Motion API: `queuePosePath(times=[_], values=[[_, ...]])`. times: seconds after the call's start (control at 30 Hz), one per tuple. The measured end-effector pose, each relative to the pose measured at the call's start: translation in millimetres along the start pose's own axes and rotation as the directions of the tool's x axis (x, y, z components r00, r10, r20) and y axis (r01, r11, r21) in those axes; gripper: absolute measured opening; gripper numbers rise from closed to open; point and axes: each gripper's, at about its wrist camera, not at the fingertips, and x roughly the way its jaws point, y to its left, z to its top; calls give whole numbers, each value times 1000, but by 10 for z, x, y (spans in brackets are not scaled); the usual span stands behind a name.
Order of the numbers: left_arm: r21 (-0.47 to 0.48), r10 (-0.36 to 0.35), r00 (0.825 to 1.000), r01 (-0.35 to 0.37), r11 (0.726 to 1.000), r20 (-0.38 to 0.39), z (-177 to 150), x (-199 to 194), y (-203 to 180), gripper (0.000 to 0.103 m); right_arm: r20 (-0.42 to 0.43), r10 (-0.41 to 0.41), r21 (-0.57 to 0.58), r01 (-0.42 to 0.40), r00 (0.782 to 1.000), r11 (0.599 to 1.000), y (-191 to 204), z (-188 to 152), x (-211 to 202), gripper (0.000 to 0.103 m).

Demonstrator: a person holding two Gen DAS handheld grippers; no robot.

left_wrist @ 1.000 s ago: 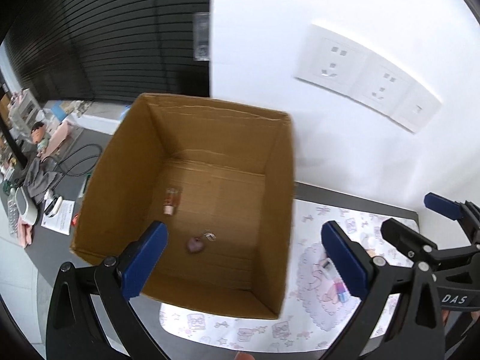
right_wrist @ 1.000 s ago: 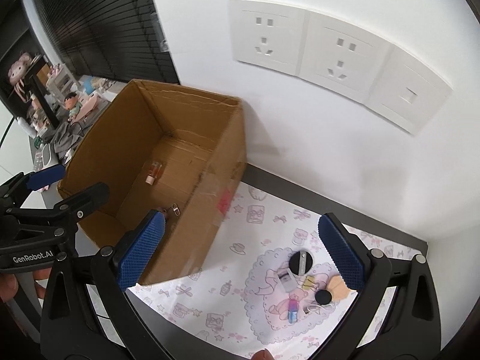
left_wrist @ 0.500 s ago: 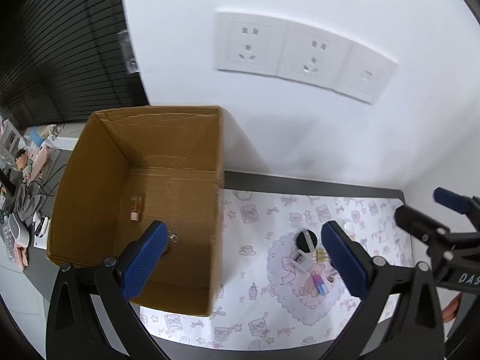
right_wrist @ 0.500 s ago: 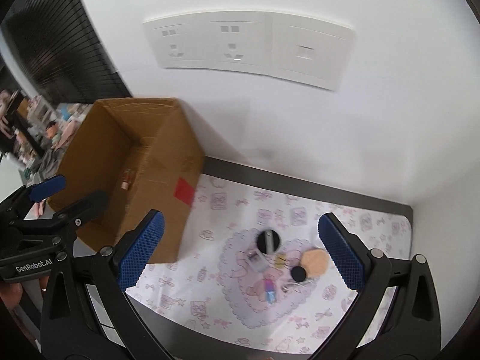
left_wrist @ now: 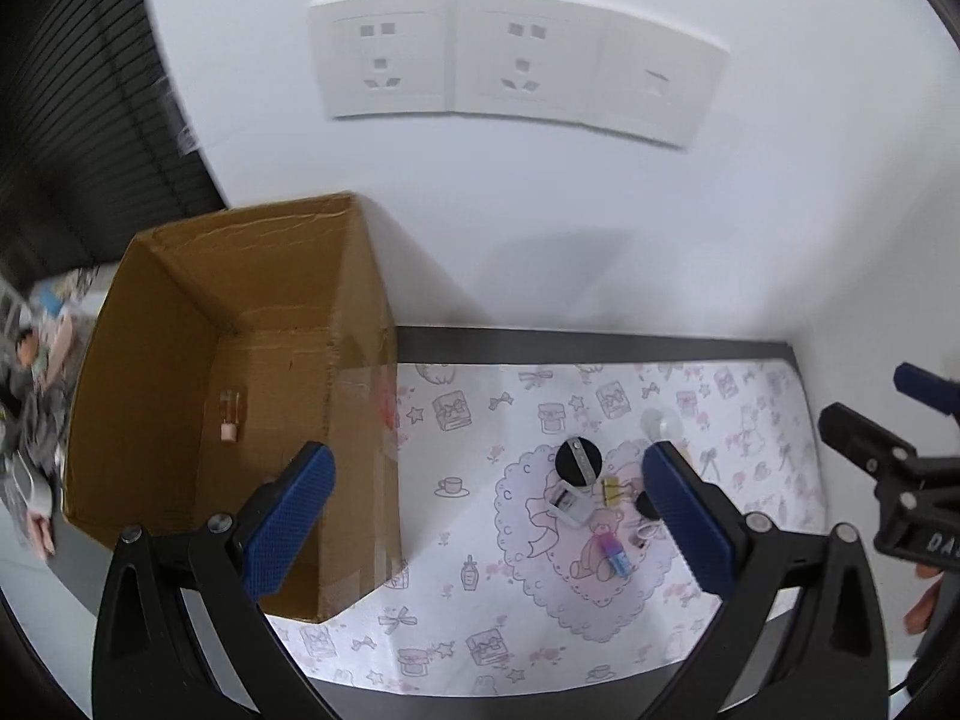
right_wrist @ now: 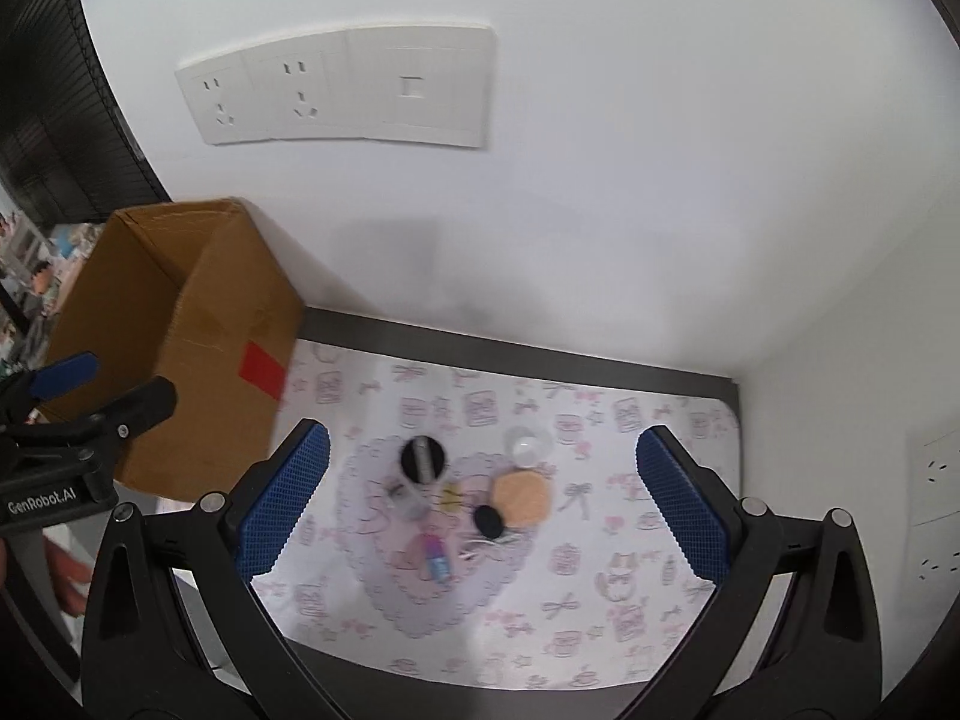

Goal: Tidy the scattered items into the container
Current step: 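Withdraw both tools from the box back over the mat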

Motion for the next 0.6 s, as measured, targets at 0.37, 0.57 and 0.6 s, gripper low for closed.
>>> queuePosePath(times=[0.37, 0.57, 0.6], values=[[42, -49, 992, 54, 998, -117, -254, 365, -468, 102, -98, -10, 69, 16, 995, 997, -383, -279, 256, 103], [45, -49, 987, 57, 997, -154, -440, 531, -631, 102, -140, 17, 88, -5, 990, 996, -511, -441, 402, 103], [43, -50, 986, 57, 997, -159, -462, 568, -644, 102, -146, 24, 93, -10, 989, 996, -524, -461, 428, 103]])
